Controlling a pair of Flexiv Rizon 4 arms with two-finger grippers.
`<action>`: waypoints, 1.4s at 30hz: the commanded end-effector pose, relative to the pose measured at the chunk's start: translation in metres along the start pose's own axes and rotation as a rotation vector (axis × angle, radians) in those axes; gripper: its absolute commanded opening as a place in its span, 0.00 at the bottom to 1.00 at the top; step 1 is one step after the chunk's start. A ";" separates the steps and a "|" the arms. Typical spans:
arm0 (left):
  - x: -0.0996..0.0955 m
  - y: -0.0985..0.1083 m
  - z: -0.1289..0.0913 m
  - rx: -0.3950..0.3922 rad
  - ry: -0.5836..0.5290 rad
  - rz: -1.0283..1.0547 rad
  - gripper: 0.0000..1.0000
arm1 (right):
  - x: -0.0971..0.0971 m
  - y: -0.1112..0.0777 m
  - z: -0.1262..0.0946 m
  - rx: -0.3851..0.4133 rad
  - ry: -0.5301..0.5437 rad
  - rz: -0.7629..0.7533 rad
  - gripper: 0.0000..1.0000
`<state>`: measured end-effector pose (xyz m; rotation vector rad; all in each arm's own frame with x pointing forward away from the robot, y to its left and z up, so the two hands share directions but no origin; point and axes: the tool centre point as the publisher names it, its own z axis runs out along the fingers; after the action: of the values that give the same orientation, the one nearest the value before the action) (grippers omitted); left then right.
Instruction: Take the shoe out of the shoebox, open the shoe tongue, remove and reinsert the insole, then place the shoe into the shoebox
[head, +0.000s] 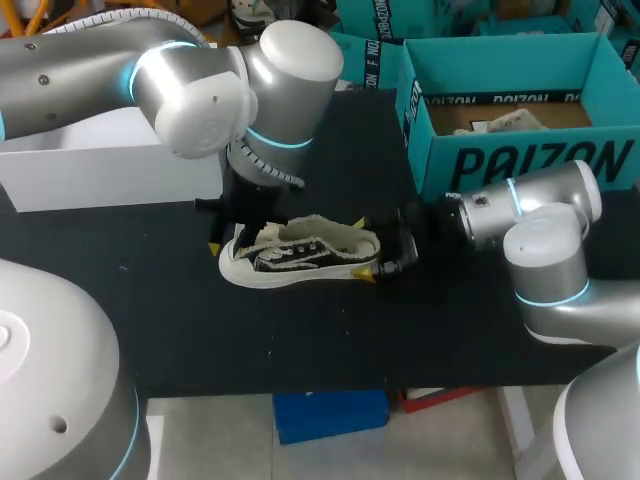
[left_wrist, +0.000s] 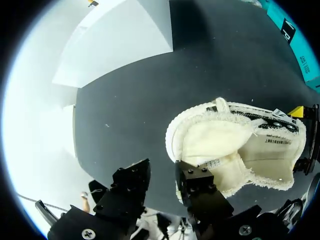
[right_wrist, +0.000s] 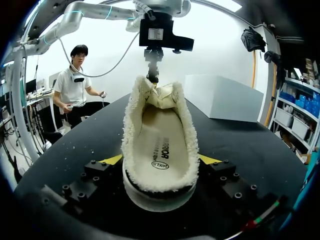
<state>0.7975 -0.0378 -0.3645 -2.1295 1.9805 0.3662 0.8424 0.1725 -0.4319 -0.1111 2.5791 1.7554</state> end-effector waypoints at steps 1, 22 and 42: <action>-0.006 -0.002 -0.007 0.007 0.040 0.001 1.00 | -0.001 -0.002 0.002 0.000 0.000 0.001 0.00; 0.025 -0.019 -0.092 0.069 0.275 0.449 1.00 | -0.001 -0.002 0.002 0.000 0.000 0.001 0.00; 0.074 -0.024 -0.139 -0.122 0.558 1.271 1.00 | -0.001 -0.002 0.002 0.000 0.000 0.001 0.00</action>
<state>0.8221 -0.1489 -0.2557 -1.1201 3.1721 0.0112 0.8424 0.1725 -0.4318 -0.1115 2.5786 1.7566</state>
